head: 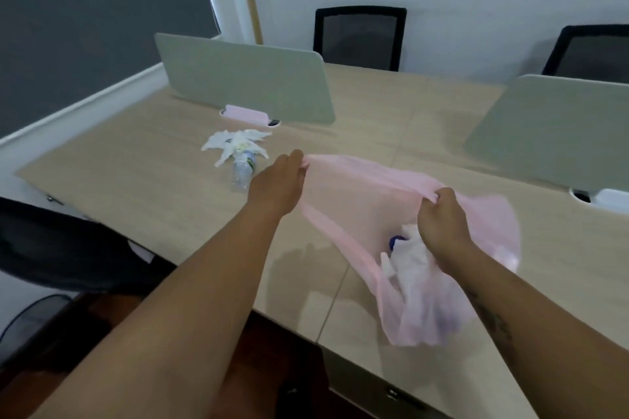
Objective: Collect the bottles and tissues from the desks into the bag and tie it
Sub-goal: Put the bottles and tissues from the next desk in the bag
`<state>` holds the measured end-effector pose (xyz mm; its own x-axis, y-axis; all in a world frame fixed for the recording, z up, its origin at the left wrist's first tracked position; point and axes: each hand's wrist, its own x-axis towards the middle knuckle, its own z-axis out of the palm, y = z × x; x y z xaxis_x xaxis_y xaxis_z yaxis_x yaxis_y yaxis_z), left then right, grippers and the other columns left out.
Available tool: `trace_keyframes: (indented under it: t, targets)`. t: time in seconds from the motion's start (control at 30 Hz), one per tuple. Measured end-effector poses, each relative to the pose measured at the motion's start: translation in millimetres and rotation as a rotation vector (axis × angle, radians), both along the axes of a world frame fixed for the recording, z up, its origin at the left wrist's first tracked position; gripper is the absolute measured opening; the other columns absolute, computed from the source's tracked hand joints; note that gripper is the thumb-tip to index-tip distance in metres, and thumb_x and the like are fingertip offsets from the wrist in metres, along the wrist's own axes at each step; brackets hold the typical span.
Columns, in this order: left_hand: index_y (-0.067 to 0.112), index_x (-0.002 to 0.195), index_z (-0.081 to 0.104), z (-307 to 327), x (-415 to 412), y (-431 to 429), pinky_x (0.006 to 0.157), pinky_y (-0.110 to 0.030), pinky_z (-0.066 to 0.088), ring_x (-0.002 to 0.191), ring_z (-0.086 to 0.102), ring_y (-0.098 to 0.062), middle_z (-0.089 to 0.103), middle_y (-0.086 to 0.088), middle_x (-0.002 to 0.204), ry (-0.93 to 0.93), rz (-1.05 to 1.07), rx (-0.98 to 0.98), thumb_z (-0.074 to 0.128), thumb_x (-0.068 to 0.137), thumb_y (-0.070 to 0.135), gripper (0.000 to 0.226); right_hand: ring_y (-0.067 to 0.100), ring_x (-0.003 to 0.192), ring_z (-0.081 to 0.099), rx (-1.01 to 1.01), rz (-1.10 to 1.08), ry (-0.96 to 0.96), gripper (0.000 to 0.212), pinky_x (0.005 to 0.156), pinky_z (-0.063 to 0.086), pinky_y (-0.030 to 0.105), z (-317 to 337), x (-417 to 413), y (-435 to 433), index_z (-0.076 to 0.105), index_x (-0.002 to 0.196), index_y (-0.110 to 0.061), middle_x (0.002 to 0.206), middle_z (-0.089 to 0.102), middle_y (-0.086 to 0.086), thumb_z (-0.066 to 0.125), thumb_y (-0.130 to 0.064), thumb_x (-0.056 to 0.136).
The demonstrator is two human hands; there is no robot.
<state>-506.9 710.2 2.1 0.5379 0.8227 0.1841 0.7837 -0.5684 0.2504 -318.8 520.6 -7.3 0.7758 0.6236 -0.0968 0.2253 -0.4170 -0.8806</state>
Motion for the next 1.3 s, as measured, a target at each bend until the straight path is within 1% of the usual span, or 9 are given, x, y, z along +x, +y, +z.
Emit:
trace_keyframes:
  t: [0.1, 0.2, 0.27, 0.37, 0.57, 0.83, 1.0, 1.13, 1.3]
  targets:
    - [0.022, 0.127, 0.046, -19, -20, 63, 0.088, -0.045, 0.049, 0.105, 0.059, -0.032, 0.058, -0.009, 0.120, -0.091, 0.040, -0.229, 0.031, 0.094, 0.065, 0.057, 0.031, 0.087, 0.056, 0.026, -0.091, 0.101, 0.024, 0.070, 0.050, 0.039, -6, -14, 61, 0.044, 0.113, -0.014, 0.100, 0.055, 0.006, 0.032, -0.020, 0.093]
    - [0.017, 0.123, 0.050, -49, -44, 118, 0.091, -0.044, 0.046, 0.108, 0.058, -0.033, 0.059, -0.012, 0.120, -0.189, 0.081, -0.402, 0.036, 0.095, 0.061, 0.054, 0.035, 0.093, 0.056, -0.014, -0.203, 0.130, 0.025, 0.079, 0.054, 0.056, -9, -21, 113, 0.041, 0.114, -0.016, 0.100, 0.052, 0.005, 0.030, -0.021, 0.092]
    - [0.014, 0.124, 0.048, -72, -55, 145, 0.092, -0.044, 0.046, 0.110, 0.056, -0.036, 0.056, -0.016, 0.125, -0.189, 0.158, -0.462, 0.041, 0.097, 0.052, 0.047, 0.032, 0.096, 0.052, -0.042, -0.249, 0.095, 0.029, 0.087, 0.051, 0.054, -11, -23, 140, 0.041, 0.120, -0.010, 0.104, 0.050, 0.007, 0.032, -0.018, 0.094]
    - [0.019, 0.147, 0.030, -99, -57, 162, 0.103, -0.043, 0.041, 0.127, 0.046, -0.035, 0.038, -0.014, 0.146, -0.082, 0.160, -0.552, 0.053, 0.093, 0.043, 0.063, 0.029, 0.096, 0.046, -0.057, -0.278, 0.009, 0.033, 0.092, 0.045, 0.046, -16, -22, 165, 0.040, 0.126, -0.004, 0.106, 0.047, 0.008, 0.033, -0.017, 0.096]
    - [0.021, 0.146, 0.026, -141, -33, 165, 0.094, -0.043, 0.047, 0.115, 0.051, -0.036, 0.042, -0.014, 0.129, -0.147, 0.209, -0.609, 0.075, 0.075, 0.048, 0.091, 0.031, 0.093, 0.050, -0.134, -0.265, -0.039, 0.029, 0.088, 0.049, 0.051, -33, -21, 185, 0.039, 0.124, -0.005, 0.103, 0.050, 0.009, 0.033, -0.018, 0.098]
    - [0.025, 0.136, 0.034, -150, -40, 170, 0.081, -0.037, 0.051, 0.095, 0.060, -0.031, 0.047, -0.011, 0.119, -0.229, 0.157, -0.701, 0.068, 0.073, 0.029, 0.072, 0.028, 0.088, 0.055, -0.136, -0.293, -0.047, 0.011, 0.083, 0.053, 0.055, -39, -24, 189, 0.039, 0.106, -0.017, 0.096, 0.054, 0.004, 0.035, -0.019, 0.096]
    - [0.022, 0.131, 0.043, -116, -51, 181, 0.077, -0.030, 0.050, 0.086, 0.061, -0.015, 0.057, 0.000, 0.121, -0.397, 0.001, -0.866, 0.081, 0.069, 0.021, 0.073, 0.028, 0.089, 0.052, -0.113, -0.353, -0.059, 0.024, 0.081, 0.049, 0.044, -34, -24, 183, 0.044, 0.117, -0.006, 0.102, 0.056, 0.011, 0.035, -0.016, 0.097]
    - [0.019, 0.117, 0.051, -89, -30, 161, 0.062, -0.029, 0.051, 0.074, 0.058, -0.013, 0.058, -0.002, 0.117, -0.351, -0.147, -1.043, 0.081, 0.074, 0.012, 0.052, 0.027, 0.091, 0.053, -0.047, -0.351, -0.058, 0.025, 0.084, 0.050, 0.045, -28, -22, 188, 0.045, 0.118, -0.007, 0.102, 0.055, 0.008, 0.036, -0.018, 0.097]
    - [0.012, 0.133, 0.051, -73, 34, 111, 0.076, -0.030, 0.057, 0.089, 0.062, -0.018, 0.055, -0.006, 0.123, -0.427, -0.250, -1.195, 0.075, 0.082, 0.006, 0.057, 0.023, 0.090, 0.051, 0.013, -0.285, -0.078, 0.023, 0.080, 0.042, 0.032, -20, -21, 179, 0.047, 0.116, -0.006, 0.099, 0.053, 0.004, 0.039, -0.018, 0.098]
